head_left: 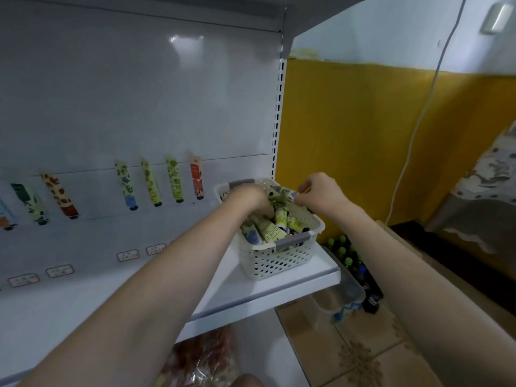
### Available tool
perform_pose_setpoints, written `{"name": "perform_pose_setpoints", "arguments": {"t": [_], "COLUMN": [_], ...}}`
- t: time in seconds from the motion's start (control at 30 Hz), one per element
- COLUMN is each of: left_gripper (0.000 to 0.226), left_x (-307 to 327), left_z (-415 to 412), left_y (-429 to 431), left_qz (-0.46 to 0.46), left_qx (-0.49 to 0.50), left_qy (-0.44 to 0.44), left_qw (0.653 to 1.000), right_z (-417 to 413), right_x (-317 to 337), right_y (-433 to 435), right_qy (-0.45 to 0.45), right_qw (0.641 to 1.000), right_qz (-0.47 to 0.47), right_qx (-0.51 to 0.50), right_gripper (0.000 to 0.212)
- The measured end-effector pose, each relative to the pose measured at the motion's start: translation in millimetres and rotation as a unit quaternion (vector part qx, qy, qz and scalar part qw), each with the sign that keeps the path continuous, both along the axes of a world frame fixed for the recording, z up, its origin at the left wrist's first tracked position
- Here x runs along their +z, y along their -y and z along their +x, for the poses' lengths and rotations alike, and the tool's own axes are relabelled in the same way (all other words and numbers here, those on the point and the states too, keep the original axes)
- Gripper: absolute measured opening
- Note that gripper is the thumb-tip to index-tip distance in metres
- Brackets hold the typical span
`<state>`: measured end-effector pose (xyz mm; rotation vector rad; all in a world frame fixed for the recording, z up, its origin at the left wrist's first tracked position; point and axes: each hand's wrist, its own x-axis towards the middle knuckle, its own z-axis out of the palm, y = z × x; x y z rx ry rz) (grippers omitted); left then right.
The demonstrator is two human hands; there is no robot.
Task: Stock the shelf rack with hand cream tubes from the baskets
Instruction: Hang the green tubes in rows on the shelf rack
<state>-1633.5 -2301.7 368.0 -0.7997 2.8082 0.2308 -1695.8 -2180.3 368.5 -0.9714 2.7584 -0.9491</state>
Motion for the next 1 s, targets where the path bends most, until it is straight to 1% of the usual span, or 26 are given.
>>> {"name": "perform_pose_setpoints", "arguments": {"t": [0.07,0.2,0.3,0.37,0.43,0.53,0.67,0.77,0.87,0.93,1.0], "left_gripper": [0.042,0.039,0.036,0.034,0.032,0.031,0.038,0.044,0.044,0.045,0.051], "left_x": [1.5,5.0,6.2,0.9,-6.5,-14.1,-16.2,-16.6,-17.5,-19.6,-19.7], "left_z": [3.7,10.0,12.8,12.3,12.8,14.0,14.8,14.5,12.3,12.2,13.5], "left_y": [-2.8,-7.2,-10.3,-10.3,-11.3,-16.8,-23.9,-27.6,-28.2,-23.0,-16.1], "left_qz": [0.016,0.035,0.026,0.021,-0.010,-0.082,-0.195,-0.233,-0.214,-0.160,-0.106], "left_qx": [0.006,0.017,0.017,0.021,0.029,0.029,0.015,-0.003,0.005,0.020,0.017], "left_qy": [-0.008,-0.025,-0.029,-0.040,-0.065,-0.091,-0.079,-0.062,-0.060,-0.066,-0.062], "left_qw": [1.000,0.999,0.999,0.999,0.997,0.992,0.977,0.970,0.975,0.985,0.992], "right_z": [4.4,10.6,13.3,15.0,17.3,19.3,22.0,26.1,30.1,31.8,33.0], "right_x": [-2.0,-5.3,-5.7,-5.3,-4.0,-2.2,2.2,5.8,8.3,9.3,9.9], "right_y": [-5.5,-11.5,-13.7,-15.1,-17.1,-21.8,-28.4,-31.5,-35.2,-37.7,-39.3], "right_qy": [0.010,0.010,0.019,0.020,0.016,0.006,-0.002,0.007,0.009,0.006,0.005], "right_qw": [1.000,0.998,0.996,0.995,0.994,0.993,0.989,0.986,0.985,0.984,0.983], "right_qz": [-0.022,-0.058,-0.080,-0.094,-0.101,-0.112,-0.136,-0.155,-0.162,-0.166,-0.171], "right_qx": [-0.005,-0.021,-0.018,-0.019,-0.026,-0.035,-0.053,-0.063,-0.063,-0.060,-0.061], "right_gripper": [0.019,0.028,0.017,0.018,0.023,0.028,0.030,0.028,0.029,0.028,0.027]}}
